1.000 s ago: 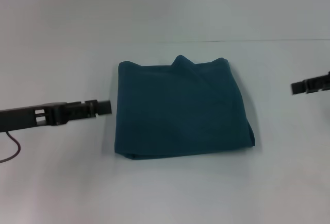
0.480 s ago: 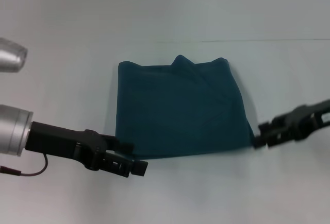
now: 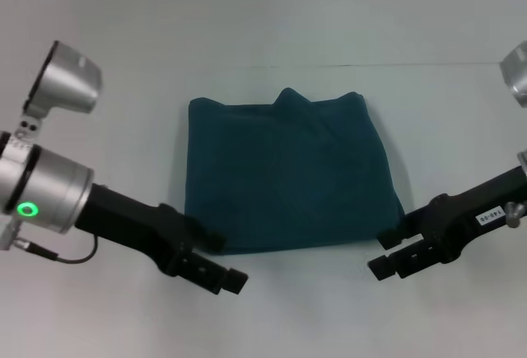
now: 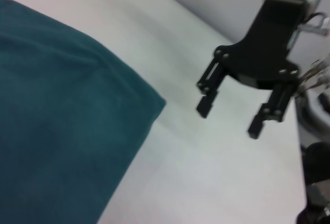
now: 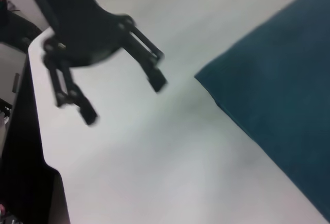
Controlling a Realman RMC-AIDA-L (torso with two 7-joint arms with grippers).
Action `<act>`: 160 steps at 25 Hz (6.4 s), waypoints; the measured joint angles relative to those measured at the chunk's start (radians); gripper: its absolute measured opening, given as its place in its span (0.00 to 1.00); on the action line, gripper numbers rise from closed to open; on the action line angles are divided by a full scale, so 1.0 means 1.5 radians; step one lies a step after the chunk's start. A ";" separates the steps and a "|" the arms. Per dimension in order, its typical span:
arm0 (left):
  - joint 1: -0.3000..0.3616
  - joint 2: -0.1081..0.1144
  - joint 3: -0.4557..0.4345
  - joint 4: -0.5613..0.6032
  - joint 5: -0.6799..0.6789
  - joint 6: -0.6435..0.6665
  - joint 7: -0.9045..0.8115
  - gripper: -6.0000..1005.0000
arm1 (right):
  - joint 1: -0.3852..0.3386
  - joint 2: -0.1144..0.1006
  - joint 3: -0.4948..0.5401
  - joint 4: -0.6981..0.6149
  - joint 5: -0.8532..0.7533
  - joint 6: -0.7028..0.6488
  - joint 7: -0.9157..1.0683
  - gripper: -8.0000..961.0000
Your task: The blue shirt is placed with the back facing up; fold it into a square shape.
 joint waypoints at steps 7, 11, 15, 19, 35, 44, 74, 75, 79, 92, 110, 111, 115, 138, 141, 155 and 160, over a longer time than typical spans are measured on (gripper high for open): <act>-0.014 -0.015 -0.004 -0.010 -0.003 -0.055 0.001 0.95 | 0.001 0.020 0.006 0.000 0.029 0.032 -0.038 0.75; -0.022 -0.013 -0.010 -0.029 -0.005 -0.058 -0.003 0.95 | -0.004 0.028 0.006 0.000 0.045 0.043 -0.071 0.75; -0.023 -0.012 -0.013 -0.035 -0.005 -0.062 -0.010 0.95 | -0.004 0.032 0.005 0.000 0.046 0.046 -0.080 0.75; -0.023 -0.012 -0.013 -0.035 -0.005 -0.063 -0.013 0.95 | -0.003 0.033 0.006 -0.001 0.046 0.046 -0.081 0.75; -0.019 -0.017 0.004 -0.018 0.002 -0.062 0.030 0.94 | -0.004 0.030 0.010 -0.009 0.047 0.042 -0.075 0.75; -0.020 -0.016 0.000 -0.017 0.002 -0.063 0.029 0.95 | -0.004 0.030 0.011 -0.009 0.047 0.042 -0.075 0.75; -0.017 -0.015 0.003 -0.017 0.002 -0.077 0.023 0.95 | -0.005 0.030 0.013 -0.009 0.081 0.035 -0.075 0.75; -0.017 -0.015 0.003 -0.017 0.002 -0.077 0.023 0.95 | -0.005 0.030 0.014 -0.009 0.081 0.035 -0.075 0.75; -0.017 -0.015 0.003 -0.017 0.002 -0.078 0.023 0.95 | -0.005 0.030 0.014 -0.009 0.081 0.035 -0.075 0.75; -0.015 -0.014 0.000 -0.017 0.007 -0.080 0.021 0.95 | -0.004 0.030 0.010 -0.009 0.081 0.034 -0.075 0.75; -0.016 -0.013 -0.007 -0.017 0.007 -0.089 0.012 0.95 | -0.005 0.027 0.008 -0.009 0.080 0.015 -0.084 0.75; -0.016 -0.013 -0.007 -0.018 0.007 -0.089 0.012 0.95 | -0.005 0.027 0.008 -0.009 0.080 0.012 -0.087 0.75; -0.017 -0.013 -0.007 -0.017 0.007 -0.089 0.010 0.95 | -0.005 0.026 0.008 -0.009 0.078 0.006 -0.096 0.75; -0.016 -0.012 -0.005 -0.017 0.007 -0.089 0.008 0.94 | -0.006 0.029 0.014 -0.009 0.079 0.023 -0.098 0.75; -0.015 -0.012 -0.007 -0.017 0.007 -0.089 0.008 0.94 | -0.006 0.029 0.014 -0.009 0.080 0.031 -0.095 0.75; -0.015 -0.012 -0.007 -0.017 0.008 -0.089 0.007 0.94 | -0.008 0.033 0.016 -0.007 0.111 0.015 -0.109 0.75; -0.015 -0.012 -0.007 -0.018 0.008 -0.090 0.007 0.94 | -0.012 0.031 0.016 -0.007 0.111 0.012 -0.109 0.75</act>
